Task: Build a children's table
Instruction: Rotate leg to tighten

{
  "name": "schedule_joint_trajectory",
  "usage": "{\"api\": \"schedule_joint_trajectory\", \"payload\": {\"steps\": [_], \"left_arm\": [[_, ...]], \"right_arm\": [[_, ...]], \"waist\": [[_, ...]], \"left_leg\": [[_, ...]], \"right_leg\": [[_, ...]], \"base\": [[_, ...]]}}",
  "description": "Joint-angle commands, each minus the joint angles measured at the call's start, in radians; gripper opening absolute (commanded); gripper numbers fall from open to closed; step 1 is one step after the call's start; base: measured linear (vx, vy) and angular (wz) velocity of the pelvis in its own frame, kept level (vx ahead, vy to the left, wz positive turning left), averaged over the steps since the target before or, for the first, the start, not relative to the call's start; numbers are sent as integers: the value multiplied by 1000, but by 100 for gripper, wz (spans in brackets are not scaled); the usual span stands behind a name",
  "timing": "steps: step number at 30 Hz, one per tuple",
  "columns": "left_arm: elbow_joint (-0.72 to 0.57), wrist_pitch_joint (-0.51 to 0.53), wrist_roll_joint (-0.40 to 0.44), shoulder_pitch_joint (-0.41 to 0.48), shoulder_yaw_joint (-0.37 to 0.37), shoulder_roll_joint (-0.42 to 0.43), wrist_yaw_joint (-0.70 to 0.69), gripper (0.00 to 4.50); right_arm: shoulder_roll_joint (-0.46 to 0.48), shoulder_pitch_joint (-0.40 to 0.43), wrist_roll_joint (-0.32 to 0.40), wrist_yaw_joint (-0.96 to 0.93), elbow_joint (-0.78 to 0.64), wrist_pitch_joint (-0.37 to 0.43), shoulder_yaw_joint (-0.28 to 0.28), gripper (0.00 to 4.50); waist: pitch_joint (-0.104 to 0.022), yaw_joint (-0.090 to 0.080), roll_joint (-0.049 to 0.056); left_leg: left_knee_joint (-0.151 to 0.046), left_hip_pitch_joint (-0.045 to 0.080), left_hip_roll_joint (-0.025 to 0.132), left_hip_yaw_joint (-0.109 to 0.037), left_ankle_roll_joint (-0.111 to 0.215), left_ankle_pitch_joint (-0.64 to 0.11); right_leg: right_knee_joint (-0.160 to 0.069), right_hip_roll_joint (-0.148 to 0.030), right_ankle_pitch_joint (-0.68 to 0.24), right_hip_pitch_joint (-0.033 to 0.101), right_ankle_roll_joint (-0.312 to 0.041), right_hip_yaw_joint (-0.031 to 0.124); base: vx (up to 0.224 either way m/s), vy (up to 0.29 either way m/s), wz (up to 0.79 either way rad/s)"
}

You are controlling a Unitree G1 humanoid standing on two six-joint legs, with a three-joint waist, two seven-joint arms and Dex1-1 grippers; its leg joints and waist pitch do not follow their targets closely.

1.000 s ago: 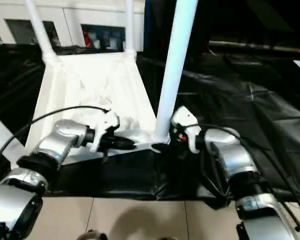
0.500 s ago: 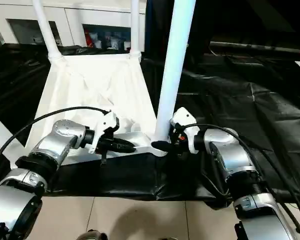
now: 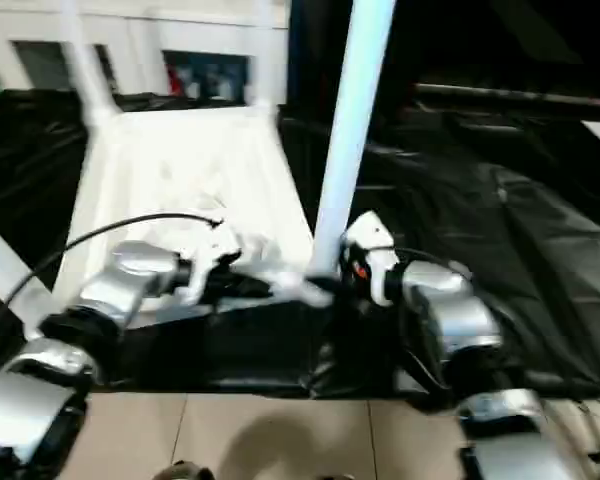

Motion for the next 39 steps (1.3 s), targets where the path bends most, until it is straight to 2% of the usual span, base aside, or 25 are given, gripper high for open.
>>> {"api": "schedule_joint_trajectory", "payload": {"steps": [1, 2, 3, 4, 8, 10, 13, 15, 16, 18, 19, 21, 22, 23, 25, 27, 28, 32, 33, 35, 39], "left_arm": [[32, 23, -22, -45, 66, -48, 203, 0], [42, 33, -21, -54, 69, -63, 238, 0], [43, 33, -21, -55, 70, -64, 243, 0], [58, 45, -22, -73, 79, -100, 321, 0], [84, 51, -10, -97, 76, -151, 409, 0], [100, 49, -5, -106, 72, -159, 428, 0], [114, 42, 6, -111, 63, -150, 430, 0], [111, 38, 11, -107, 56, -128, 395, 0], [102, 32, 9, -103, 49, -111, 345, 0], [98, 33, 9, -101, 45, -99, 315, 0], [91, 15, 10, -96, 35, -80, 257, 0], [84, 10, 8, -92, 27, -62, 203, 0], [76, 3, 7, -84, 14, -31, 123, 0], [73, -1, 5, -82, 11, -25, 100, 0], [57, -31, -4, -71, -3, 3, -1, 0], [47, -19, -13, -66, -8, 23, -67, 0], [43, -30, -10, -63, -15, 35, -96, 0], [35, -44, -9, -56, -25, 58, -163, 0], [29, -48, -13, -52, -27, 64, -191, 0], [-1, -51, -33, -36, -31, 72, -265, 0], [-37, -42, -59, -21, -31, 71, -317, 0]], "right_arm": [[72, 7, -14, -225, 73, 42, -26, 259], [99, 0, -11, -284, 83, 50, -41, 252], [102, -1, -10, -289, 85, 51, -42, 252], [153, -26, -3, -376, 114, 71, -62, 252], [225, -63, -22, -431, 143, 50, -47, 252], [239, -67, -35, -408, 139, 21, -30, 252], [238, -69, -20, -371, 120, -13, -35, 289], [211, -78, -15, -337, 111, -31, -37, 299], [177, -82, -17, -288, 98, -24, -23, 310], [155, -84, -15, -245, 87, -9, -15, 321], [110, -79, -24, -161, 60, -4, 10, 321], [66, -70, -34, -81, 32, -8, 35, 321], [-9, -51, -51, 37, -14, -25, 73, 321], [-24, -47, -53, 59, -23, -29, 78, 321], [-83, -34, -56, 139, -53, -36, 90, 321], [-128, -28, -58, 191, -72, -45, 99, 321], [-153, -22, -57, 220, -88, -46, 106, 321], [-204, -7, -49, 290, -131, -27, 125, 321], [-214, -4, -51, 303, -140, -28, 132, 321], [-222, 3, -46, 323, -155, -22, 137, 321], [-214, 10, -45, 344, -162, -23, 151, 321]], "waist": [[-65, -14, -15], [-67, -21, -14], [-67, -21, -14], [-66, -28, -11], [-69, -31, -10], [-70, -35, -11], [-74, -50, -14], [-76, -52, -15], [-77, -52, -15], [-76, -50, -15], [-75, -46, -13], [-77, -42, -14], [-77, -34, -12], [-78, -33, -14], [-77, -20, -12], [-75, -15, -11], [-72, -6, -8], [-71, 10, -7], [-69, 11, -7], [-70, 12, -8], [-72, 14, -9]], "left_leg": [[-71, 29, 17, -19, -9, -324], [-72, 29, 16, -21, -14, -337], [-72, 29, 16, -21, -14, -337], [-71, 35, 17, -20, -11, -356], [-73, 28, 15, -22, -1, -348], [-75, 22, 15, -23, 4, -344], [-74, 10, 12, -24, 18, -320], [-74, 3, 11, -27, 26, -301], [-71, 4, 12, -24, 40, -268], [-65, 12, 12, -19, 56, -265], [-64, 13, 12, -18, 64, -264], [-63, 12, 13, -18, 69, -249], [-62, 17, 17, -16, 76, -233], [-61, 15, 17, -16, 79, -223], [-62, 18, 21, -16, 86, -213], [-61, 19, 21, -13, 82, -215], [-63, 28, 26, -10, 70, -249], [-67, 36, 29, -11, 40, -302], [-67, 36, 30, -10, 38, -306], [-69, 27, 29, -12, 33, -293], [-68, 26, 28, -12, 32, -293]], "right_leg": [[-92, -50, -484, 31, -154, 29], [-97, -48, -506, 34, -144, 25], [-97, -48, -506, 34, -144, 25], [-101, -45, -500, 29, -144, 26], [-100, -45, -471, 35, -137, 26], [-94, -44, -434, 39, -138, 25], [-87, -43, -385, 50, -146, 25], [-83, -45, -364, 57, -153, 23], [-81, -44, -316, 55, -172, 24], [-79, -43, -281, 51, -200, 27], [-80, -44, -282, 52, -208, 27], [-77, -42, -265, 56, -210, 26], [-72, -41, -218, 53, -229, 28], [-68, -41, -201, 56, -234, 28], [-64, -42, -176, 57, -252, 28], [-63, -41, -176, 55, -260, 29], [-67, -40, -205, 48, -263, 30], [-73, -42, -269, 44, -244, 32], [-72, -42, -268, 42, -245, 33], [-68, -44, -258, 48, -244, 33], [-67, -46, -261, 47, -242, 32]], "base": [[0, 0, 0], [0, 0, 0], [0, 0, 0], [0, 0, 0], [0, 0, 0], [0, 0, 0], [0, 0, 0], [0, 0, 0], [0, 0, 0], [0, 0, 0], [0, 0, 0], [0, 0, 0], [0, 0, 0], [0, 0, 0], [0, 0, 0], [0, 0, 0], [0, 0, 0], [0, 0, 0], [0, 0, 0], [0, 0, 0], [0, 0, 0]]}}
